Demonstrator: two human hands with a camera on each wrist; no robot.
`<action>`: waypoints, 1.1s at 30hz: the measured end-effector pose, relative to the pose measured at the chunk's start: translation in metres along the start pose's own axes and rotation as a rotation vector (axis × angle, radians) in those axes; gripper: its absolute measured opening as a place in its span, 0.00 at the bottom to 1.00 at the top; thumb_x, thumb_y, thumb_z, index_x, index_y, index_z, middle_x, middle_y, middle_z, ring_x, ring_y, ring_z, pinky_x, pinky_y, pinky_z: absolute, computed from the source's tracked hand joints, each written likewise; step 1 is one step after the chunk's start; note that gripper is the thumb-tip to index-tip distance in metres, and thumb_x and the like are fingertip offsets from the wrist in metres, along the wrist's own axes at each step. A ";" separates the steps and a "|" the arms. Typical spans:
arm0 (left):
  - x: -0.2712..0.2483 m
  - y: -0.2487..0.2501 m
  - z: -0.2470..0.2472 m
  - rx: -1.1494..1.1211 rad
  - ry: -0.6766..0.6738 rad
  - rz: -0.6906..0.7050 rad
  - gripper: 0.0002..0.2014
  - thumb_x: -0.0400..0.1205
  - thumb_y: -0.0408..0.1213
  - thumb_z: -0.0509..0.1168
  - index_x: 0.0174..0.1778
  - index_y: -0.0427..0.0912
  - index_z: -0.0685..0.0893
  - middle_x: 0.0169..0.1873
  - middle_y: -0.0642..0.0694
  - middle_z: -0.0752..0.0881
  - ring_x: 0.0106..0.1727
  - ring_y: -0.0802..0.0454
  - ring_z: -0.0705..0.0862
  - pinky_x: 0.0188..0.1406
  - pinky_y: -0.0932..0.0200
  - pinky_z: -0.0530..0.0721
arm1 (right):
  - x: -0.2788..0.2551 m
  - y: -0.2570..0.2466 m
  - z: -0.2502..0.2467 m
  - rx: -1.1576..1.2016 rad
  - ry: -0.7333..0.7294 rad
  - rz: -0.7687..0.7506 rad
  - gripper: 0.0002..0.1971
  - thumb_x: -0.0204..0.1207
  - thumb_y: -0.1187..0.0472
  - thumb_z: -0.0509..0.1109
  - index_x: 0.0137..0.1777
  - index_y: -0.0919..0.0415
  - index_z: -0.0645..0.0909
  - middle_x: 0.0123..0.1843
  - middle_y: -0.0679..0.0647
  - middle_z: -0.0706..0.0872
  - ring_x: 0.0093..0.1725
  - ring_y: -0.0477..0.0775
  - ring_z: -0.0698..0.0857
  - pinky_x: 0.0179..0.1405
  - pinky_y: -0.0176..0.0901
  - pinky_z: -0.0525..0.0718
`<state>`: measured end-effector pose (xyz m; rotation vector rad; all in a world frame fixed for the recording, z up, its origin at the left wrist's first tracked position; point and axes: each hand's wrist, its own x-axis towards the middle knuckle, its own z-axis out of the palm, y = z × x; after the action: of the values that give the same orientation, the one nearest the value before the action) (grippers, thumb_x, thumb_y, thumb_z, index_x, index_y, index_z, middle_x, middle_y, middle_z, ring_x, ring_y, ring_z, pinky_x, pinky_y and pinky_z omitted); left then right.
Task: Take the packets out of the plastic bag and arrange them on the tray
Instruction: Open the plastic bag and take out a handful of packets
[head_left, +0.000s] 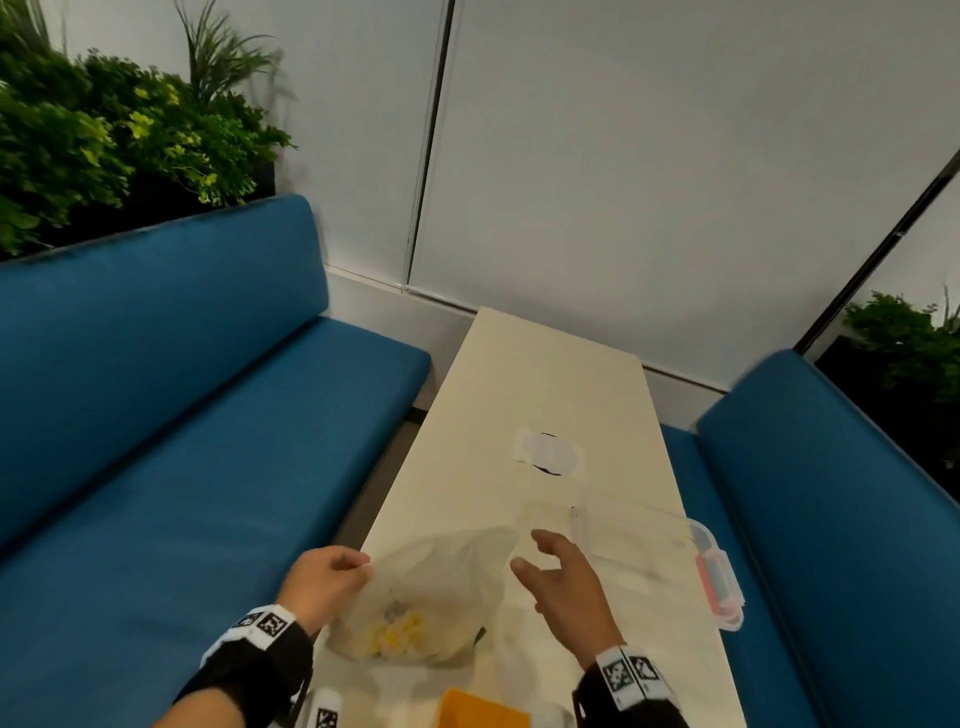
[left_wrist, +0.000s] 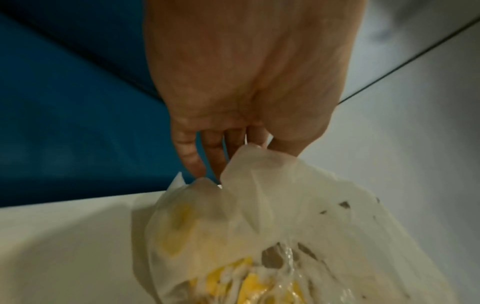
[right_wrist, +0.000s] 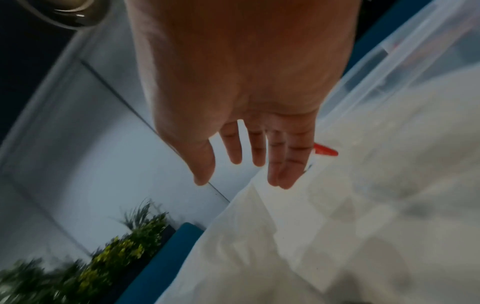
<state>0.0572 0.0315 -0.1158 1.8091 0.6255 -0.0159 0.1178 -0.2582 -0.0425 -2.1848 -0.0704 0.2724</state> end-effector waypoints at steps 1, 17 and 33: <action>0.000 0.002 -0.001 -0.007 0.028 0.031 0.06 0.78 0.32 0.76 0.40 0.48 0.93 0.45 0.50 0.94 0.51 0.50 0.90 0.56 0.51 0.88 | 0.008 -0.002 0.006 0.080 -0.005 0.040 0.27 0.75 0.44 0.76 0.72 0.40 0.74 0.68 0.41 0.76 0.59 0.47 0.84 0.55 0.50 0.88; -0.067 0.071 -0.073 -0.128 0.128 0.515 0.22 0.81 0.26 0.74 0.48 0.66 0.89 0.39 0.56 0.94 0.40 0.55 0.92 0.44 0.63 0.88 | -0.014 -0.074 -0.017 -0.240 0.222 -0.486 0.10 0.73 0.59 0.80 0.48 0.43 0.87 0.52 0.36 0.84 0.57 0.34 0.81 0.54 0.26 0.76; -0.104 0.053 -0.065 -0.228 0.158 0.580 0.21 0.76 0.22 0.77 0.44 0.60 0.88 0.35 0.49 0.93 0.41 0.48 0.93 0.47 0.52 0.91 | -0.043 -0.130 0.059 -0.673 -0.160 -0.851 0.11 0.85 0.50 0.61 0.54 0.47 0.85 0.51 0.43 0.86 0.53 0.46 0.79 0.58 0.43 0.74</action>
<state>-0.0289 0.0373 -0.0134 1.7179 0.1810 0.5706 0.0691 -0.1409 0.0362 -2.5338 -1.3009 -0.0880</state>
